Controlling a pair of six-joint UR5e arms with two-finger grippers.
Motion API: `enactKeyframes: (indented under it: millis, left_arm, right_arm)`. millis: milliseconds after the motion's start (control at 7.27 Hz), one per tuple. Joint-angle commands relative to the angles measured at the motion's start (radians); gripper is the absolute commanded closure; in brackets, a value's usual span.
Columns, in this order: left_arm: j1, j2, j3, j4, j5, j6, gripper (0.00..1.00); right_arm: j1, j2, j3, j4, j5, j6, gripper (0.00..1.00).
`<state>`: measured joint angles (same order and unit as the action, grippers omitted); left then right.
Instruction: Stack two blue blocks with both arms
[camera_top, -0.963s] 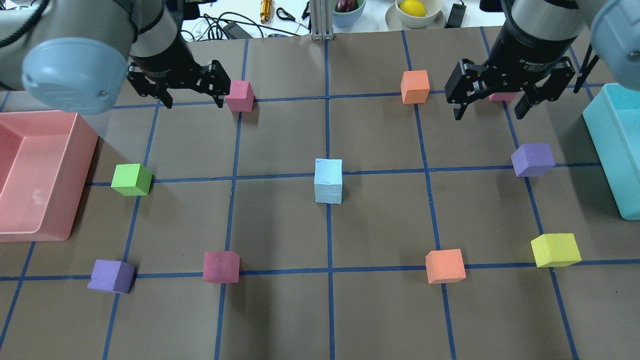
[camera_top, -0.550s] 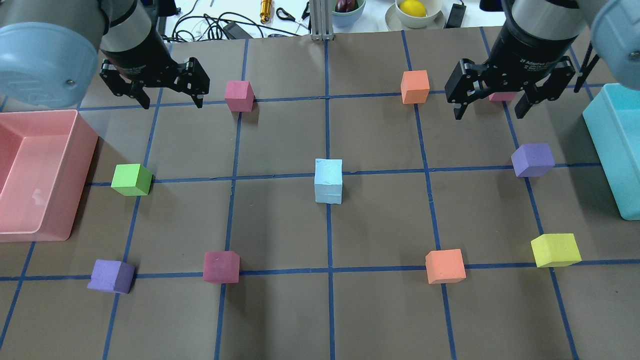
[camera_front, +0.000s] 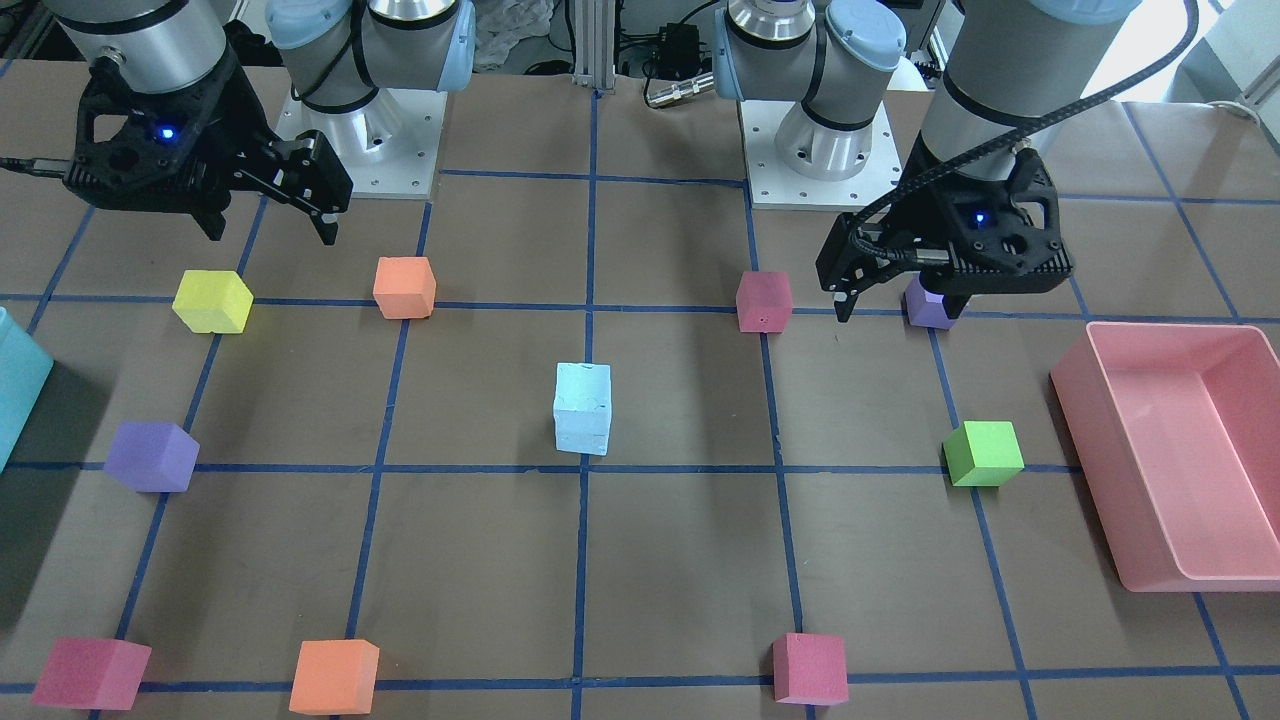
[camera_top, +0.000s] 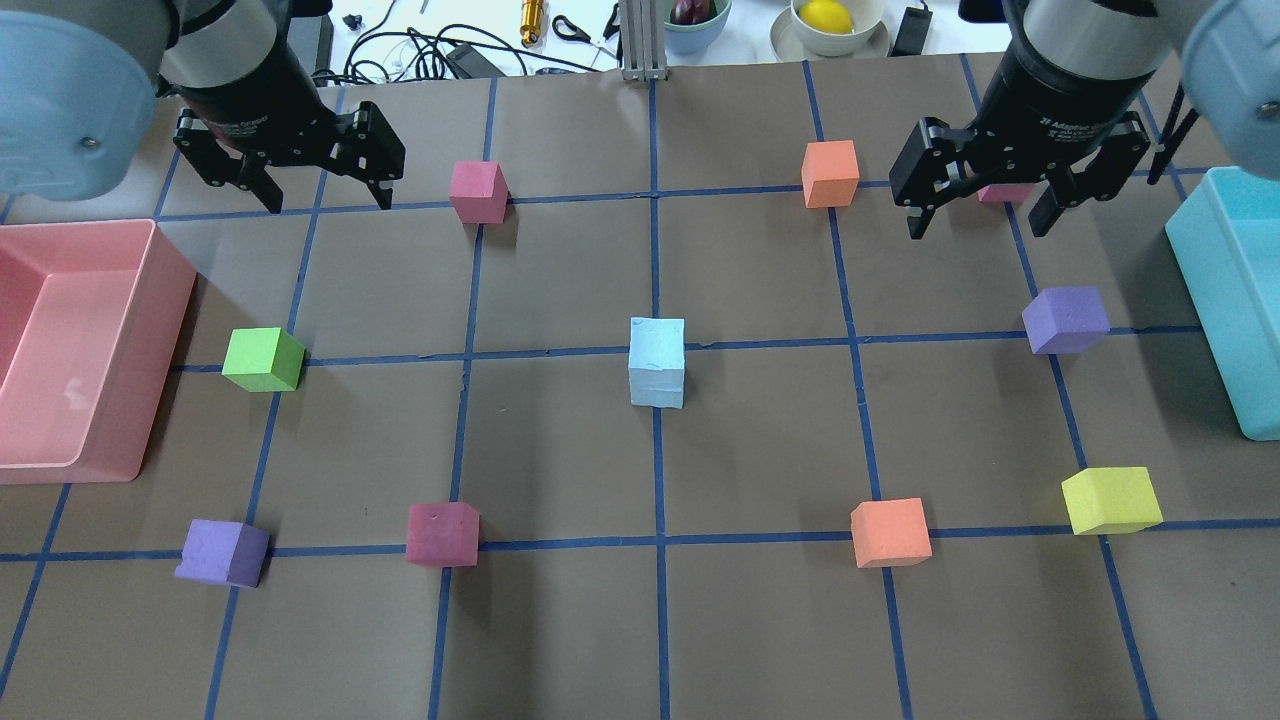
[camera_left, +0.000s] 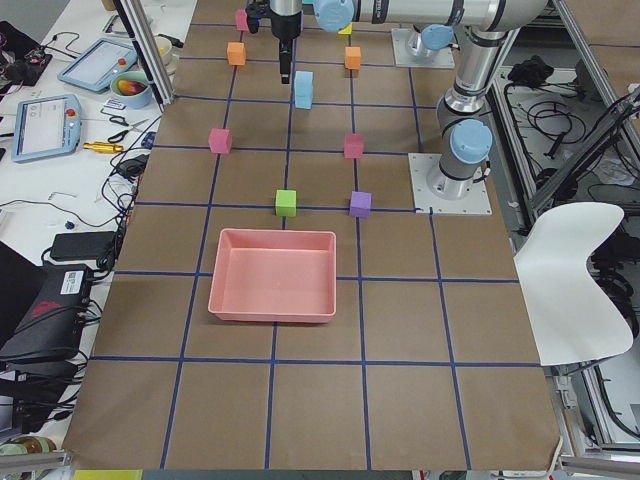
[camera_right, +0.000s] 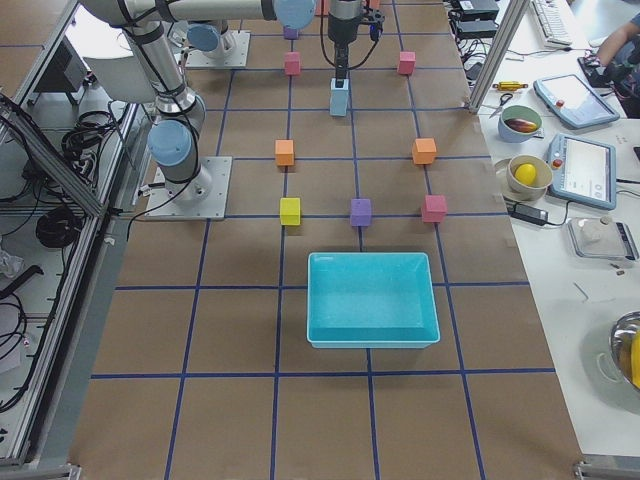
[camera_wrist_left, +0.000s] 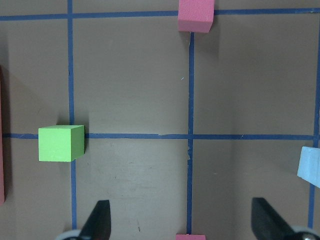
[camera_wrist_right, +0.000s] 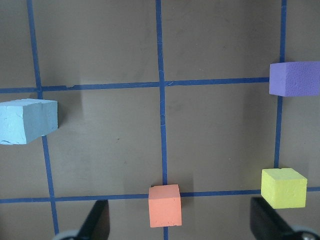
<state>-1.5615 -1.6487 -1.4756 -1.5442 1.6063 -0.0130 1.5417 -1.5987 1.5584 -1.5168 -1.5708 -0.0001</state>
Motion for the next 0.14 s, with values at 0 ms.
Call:
enactKeyframes:
  millis: [0]
  left_arm:
    - [0.004, -0.007, 0.029, -0.051, -0.023, -0.002, 0.0]
  right_arm:
    - [0.0, 0.0, 0.0, 0.0, 0.0, 0.0, 0.0]
